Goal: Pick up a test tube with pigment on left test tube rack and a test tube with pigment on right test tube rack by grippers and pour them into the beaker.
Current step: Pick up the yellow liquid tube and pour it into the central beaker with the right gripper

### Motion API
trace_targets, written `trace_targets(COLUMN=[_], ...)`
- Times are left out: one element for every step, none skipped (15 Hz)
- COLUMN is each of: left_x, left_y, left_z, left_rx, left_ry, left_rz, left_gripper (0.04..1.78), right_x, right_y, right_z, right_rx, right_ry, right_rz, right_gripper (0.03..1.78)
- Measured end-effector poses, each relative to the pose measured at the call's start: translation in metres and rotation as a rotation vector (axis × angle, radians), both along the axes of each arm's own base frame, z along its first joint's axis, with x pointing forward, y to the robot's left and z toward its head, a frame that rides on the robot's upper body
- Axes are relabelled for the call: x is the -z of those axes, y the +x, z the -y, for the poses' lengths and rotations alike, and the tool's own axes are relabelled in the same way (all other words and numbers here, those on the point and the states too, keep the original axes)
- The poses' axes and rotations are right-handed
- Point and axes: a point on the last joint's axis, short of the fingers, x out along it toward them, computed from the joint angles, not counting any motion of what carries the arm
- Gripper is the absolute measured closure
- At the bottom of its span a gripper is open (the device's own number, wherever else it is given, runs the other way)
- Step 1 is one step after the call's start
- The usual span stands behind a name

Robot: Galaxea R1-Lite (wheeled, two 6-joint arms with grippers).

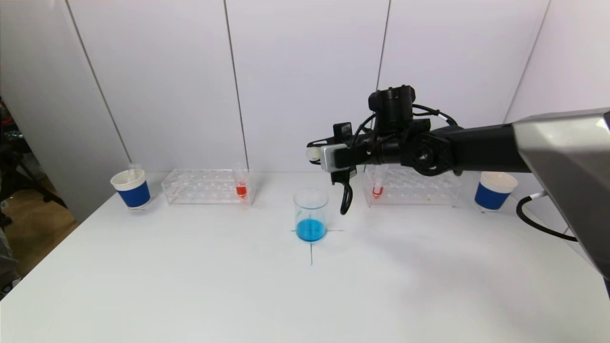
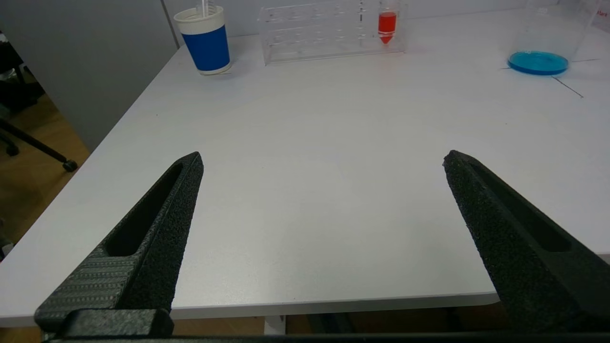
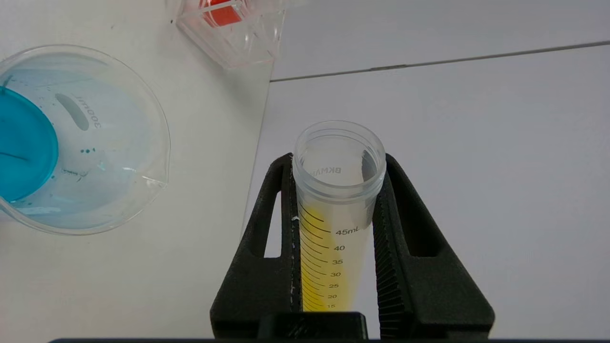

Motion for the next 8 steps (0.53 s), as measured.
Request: trace_targets(left_x=[0.0000, 0.0000, 0.0000, 0.0000, 0.0000, 0.0000, 0.0000, 0.0000], left_y=[0.0000, 0.0000, 0.0000, 0.0000, 0.0000, 0.0000, 0.0000, 0.0000], left_z=[0.0000, 0.0000, 0.0000, 0.0000, 0.0000, 0.0000, 0.0000, 0.0000], left_rx=[0.000, 0.000, 0.000, 0.000, 0.000, 0.000, 0.000, 0.000], left_ry=[0.000, 0.000, 0.000, 0.000, 0.000, 0.000, 0.000, 0.000], left_rz=[0.000, 0.000, 0.000, 0.000, 0.000, 0.000, 0.000, 0.000], left_gripper=[0.06, 0.06, 0.06, 0.06, 0.06, 0.06, 0.06, 0.06], right_x=[0.0024, 0.0039, 0.0050, 0.0067, 0.0086, 0.0104, 0.0114, 0.0121], right_y=[0.0001, 0.0004, 0.0011, 0.0013, 0.0013, 0.0015, 0.0018, 0.0022], right_z=[0.0002, 0.0003, 0.0003, 0.0002, 0.0003, 0.0005, 0.0006, 0.0004], right_rx=[-0.004, -0.006, -0.011, -0.013, -0.015, -0.019, -0.020, -0.020], right_ry=[-0.008, -0.013, -0.019, -0.023, -0.028, -0.037, -0.042, -0.044], right_rz=[0.004, 0.008, 0.023, 0.026, 0.026, 0.031, 0.036, 0.041], right_gripper=[1.32, 1.32, 1.32, 1.32, 1.32, 1.32, 1.32, 1.32])
